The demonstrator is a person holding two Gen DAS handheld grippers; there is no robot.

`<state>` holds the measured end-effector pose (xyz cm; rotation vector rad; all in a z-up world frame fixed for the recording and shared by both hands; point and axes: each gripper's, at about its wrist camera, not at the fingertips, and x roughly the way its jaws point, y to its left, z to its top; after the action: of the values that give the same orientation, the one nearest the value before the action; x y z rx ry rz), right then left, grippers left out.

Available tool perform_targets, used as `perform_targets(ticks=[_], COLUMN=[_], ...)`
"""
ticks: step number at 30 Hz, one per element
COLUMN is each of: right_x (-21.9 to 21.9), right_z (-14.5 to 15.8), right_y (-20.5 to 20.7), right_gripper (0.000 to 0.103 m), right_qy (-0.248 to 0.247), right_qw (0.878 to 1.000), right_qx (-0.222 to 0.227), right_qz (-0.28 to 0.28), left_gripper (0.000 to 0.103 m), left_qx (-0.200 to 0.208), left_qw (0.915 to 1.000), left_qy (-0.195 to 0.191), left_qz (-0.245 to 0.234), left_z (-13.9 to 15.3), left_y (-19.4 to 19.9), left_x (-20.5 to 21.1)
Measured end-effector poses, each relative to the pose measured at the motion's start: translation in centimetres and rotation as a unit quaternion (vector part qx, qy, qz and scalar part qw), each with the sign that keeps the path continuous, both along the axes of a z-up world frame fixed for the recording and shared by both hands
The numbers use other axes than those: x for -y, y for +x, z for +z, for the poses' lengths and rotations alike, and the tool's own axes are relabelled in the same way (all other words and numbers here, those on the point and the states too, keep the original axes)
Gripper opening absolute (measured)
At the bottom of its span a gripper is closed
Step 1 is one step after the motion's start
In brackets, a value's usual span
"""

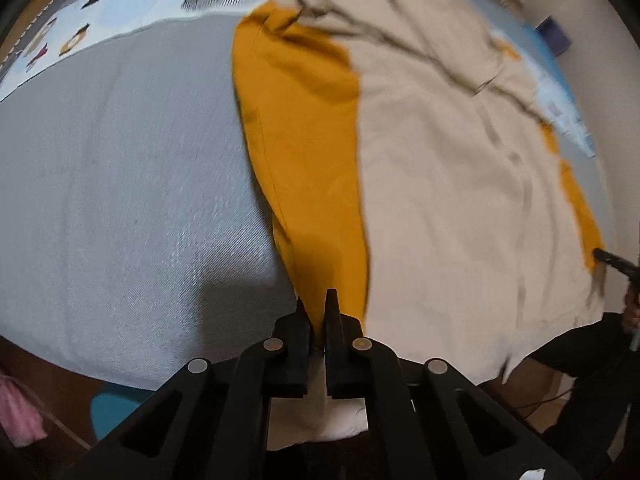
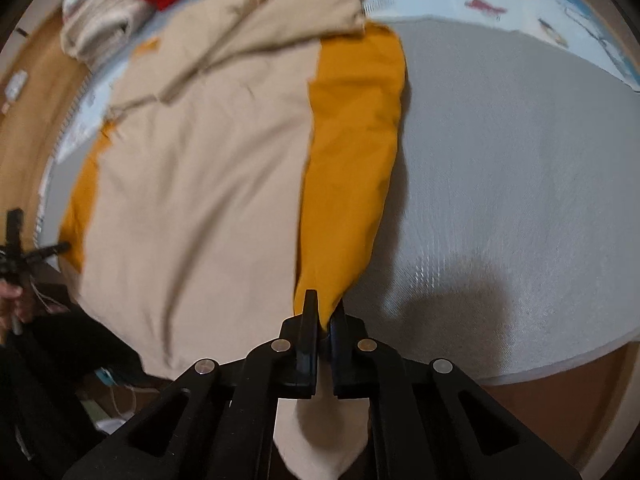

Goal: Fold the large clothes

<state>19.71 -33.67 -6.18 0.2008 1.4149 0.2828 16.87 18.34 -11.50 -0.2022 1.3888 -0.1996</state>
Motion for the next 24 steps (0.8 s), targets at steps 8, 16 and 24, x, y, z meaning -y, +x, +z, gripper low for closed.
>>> perform_targets(ticks=[8, 16, 24], right_x=[1.1, 2.8, 4.8], right_z=[4.6, 9.7, 13.6], right_y=[-1.8, -4.6, -9.1], right_gripper=[0.004, 0.003, 0.003], right_qy=[0.056, 0.094, 0.123], right_qw=[0.995, 0.987, 0.98], right_qx=[0.069, 0.12, 0.141], right_qz=[-0.039, -0.059, -0.063], left_gripper=[0.002, 0.002, 0.002], left_qx=[0.067, 0.118, 0.131], left_qw=[0.9949, 0.9858, 0.982], left_qy=[-0.075, -0.119, -0.134], left_qz=[0.001, 0.004, -0.021], left_z=[4.2, 9.1, 13.2], left_y=[-0.5, -2.9, -6.5], left_x=[-3.6, -5.3, -5.7])
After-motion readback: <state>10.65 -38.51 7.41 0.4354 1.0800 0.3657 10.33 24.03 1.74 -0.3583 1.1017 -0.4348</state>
